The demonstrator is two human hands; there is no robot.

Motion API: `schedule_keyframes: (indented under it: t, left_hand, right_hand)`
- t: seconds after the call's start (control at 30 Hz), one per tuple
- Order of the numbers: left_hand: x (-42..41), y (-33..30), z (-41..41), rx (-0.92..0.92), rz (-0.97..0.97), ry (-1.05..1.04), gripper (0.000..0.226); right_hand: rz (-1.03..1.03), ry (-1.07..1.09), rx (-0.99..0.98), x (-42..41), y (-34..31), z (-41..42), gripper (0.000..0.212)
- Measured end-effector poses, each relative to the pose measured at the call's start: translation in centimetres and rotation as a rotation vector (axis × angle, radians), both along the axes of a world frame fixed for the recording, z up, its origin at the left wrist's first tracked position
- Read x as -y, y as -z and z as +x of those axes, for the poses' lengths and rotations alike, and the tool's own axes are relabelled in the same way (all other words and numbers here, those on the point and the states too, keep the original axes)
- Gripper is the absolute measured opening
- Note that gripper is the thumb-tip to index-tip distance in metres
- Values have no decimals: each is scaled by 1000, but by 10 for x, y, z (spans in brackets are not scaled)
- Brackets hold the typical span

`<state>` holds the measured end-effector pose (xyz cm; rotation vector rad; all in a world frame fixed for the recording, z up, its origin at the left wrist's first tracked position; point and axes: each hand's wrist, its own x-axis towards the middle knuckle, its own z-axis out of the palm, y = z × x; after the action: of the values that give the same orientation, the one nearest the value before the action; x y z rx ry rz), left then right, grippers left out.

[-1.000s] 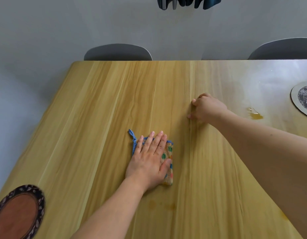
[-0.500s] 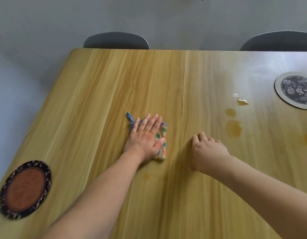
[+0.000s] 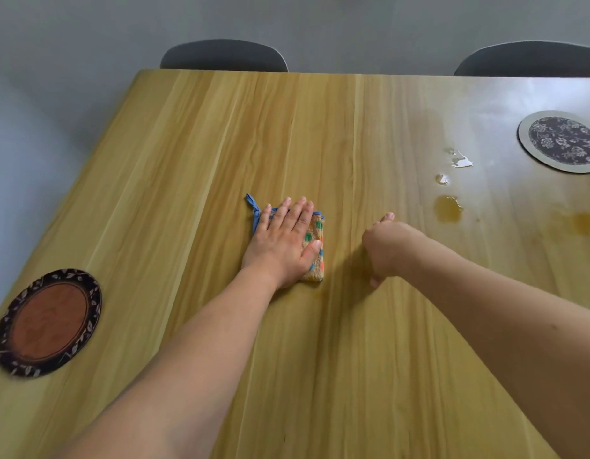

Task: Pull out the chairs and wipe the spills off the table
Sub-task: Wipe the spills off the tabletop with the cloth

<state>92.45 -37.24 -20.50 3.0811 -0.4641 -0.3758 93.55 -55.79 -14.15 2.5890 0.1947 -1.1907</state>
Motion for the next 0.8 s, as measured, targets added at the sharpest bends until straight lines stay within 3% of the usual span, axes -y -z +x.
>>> schedule_keyframes:
  t: [0.47, 0.6, 0.73, 0.8]
  left_hand:
    - [-14, -9, -169, -65, 0, -13, 72]
    - [-19, -8, -205, -66, 27, -6, 72]
    - [-23, -8, -221, -85, 53, -2, 72]
    - [-24, -10, -222, -91, 46, -3, 72]
  right_hand:
    - [67, 66, 156, -4, -27, -24, 79]
    - [81, 109, 218, 0, -23, -32, 84]
    - [199, 57, 407, 5, -11, -70, 62]
    - [217, 93, 348, 2, -6, -98, 78]
